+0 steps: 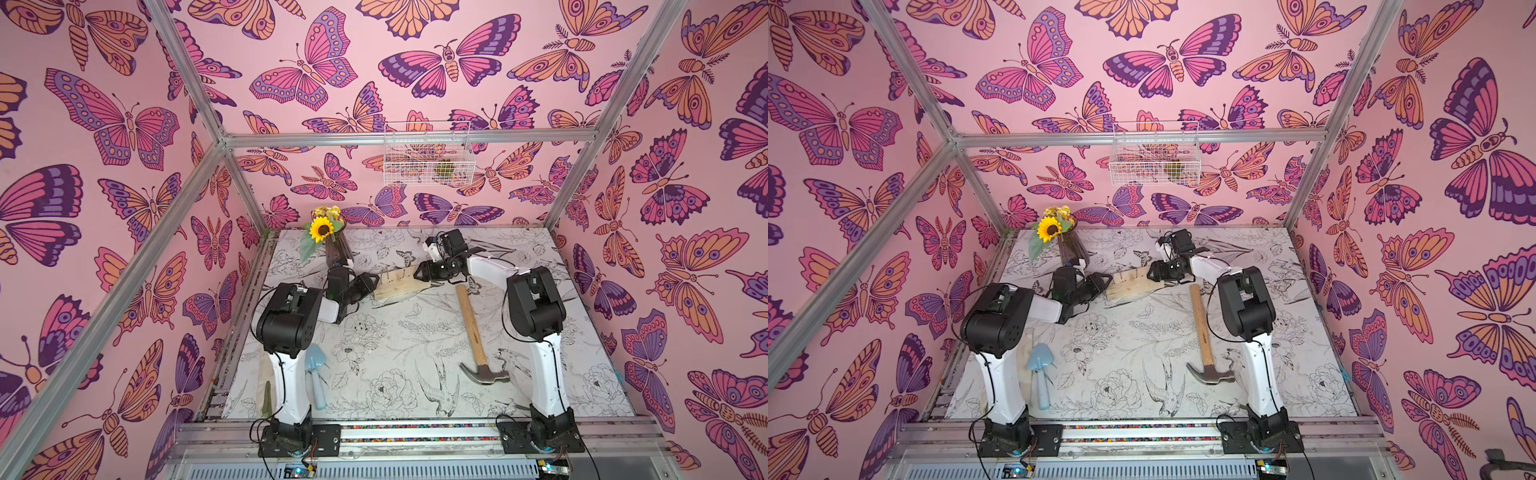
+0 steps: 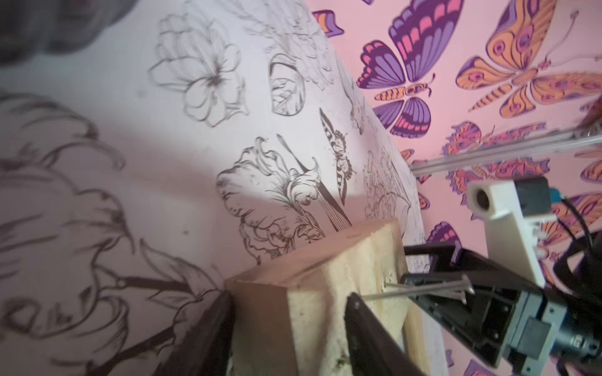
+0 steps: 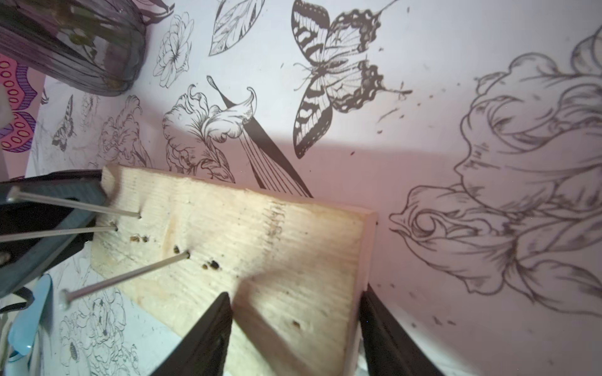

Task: Use a claw hammer to pull out a nail
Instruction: Move the mounting plate to the center of the board, then pick up the hammer at the center of the board.

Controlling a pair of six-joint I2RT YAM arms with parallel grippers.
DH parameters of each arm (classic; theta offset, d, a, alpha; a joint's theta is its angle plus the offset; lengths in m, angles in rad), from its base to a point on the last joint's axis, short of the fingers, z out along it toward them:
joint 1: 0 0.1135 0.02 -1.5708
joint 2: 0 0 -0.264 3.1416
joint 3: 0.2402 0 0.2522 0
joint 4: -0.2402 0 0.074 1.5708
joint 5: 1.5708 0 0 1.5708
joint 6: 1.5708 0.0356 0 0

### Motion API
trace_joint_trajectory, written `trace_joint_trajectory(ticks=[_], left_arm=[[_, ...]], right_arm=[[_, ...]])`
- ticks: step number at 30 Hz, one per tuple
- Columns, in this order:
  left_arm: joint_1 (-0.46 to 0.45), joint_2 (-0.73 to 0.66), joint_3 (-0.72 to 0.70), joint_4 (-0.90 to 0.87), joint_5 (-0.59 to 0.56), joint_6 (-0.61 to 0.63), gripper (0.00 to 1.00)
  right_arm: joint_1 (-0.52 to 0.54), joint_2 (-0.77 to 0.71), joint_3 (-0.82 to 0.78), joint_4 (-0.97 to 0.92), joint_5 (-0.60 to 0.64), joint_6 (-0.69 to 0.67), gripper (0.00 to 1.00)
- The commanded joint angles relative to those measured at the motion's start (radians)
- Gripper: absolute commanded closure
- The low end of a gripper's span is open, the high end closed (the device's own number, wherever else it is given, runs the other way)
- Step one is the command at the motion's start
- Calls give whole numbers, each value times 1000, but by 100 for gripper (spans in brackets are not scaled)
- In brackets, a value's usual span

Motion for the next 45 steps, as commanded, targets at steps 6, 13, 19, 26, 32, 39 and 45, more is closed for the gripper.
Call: trace_joint_trajectory(ticks=[6, 13, 19, 26, 32, 39, 45], left_arm=[[-7, -107, -113, 12, 70, 11, 59], [-9, -250, -271, 15, 84, 22, 60], [-10, -388, -390, -43, 60, 59, 55], [-7, -618, -405, -325, -40, 170, 35], [-38, -851, -407, -502, -134, 296, 10], [-186, -1003, -459, -523, -266, 364, 1], [-263, -1060, -464, -542, -268, 423, 0]], right_arm=[[99, -161, -205, 79, 115, 63, 48], [176, -303, -449, 184, 246, 202, 49], [227, -420, -658, 308, 365, 300, 48], [227, -632, -752, 280, 565, 298, 3], [199, -842, -855, 253, 777, 307, 1], [148, -771, -783, 15, 767, 245, 2], [137, -679, -762, -28, 721, 251, 16]])
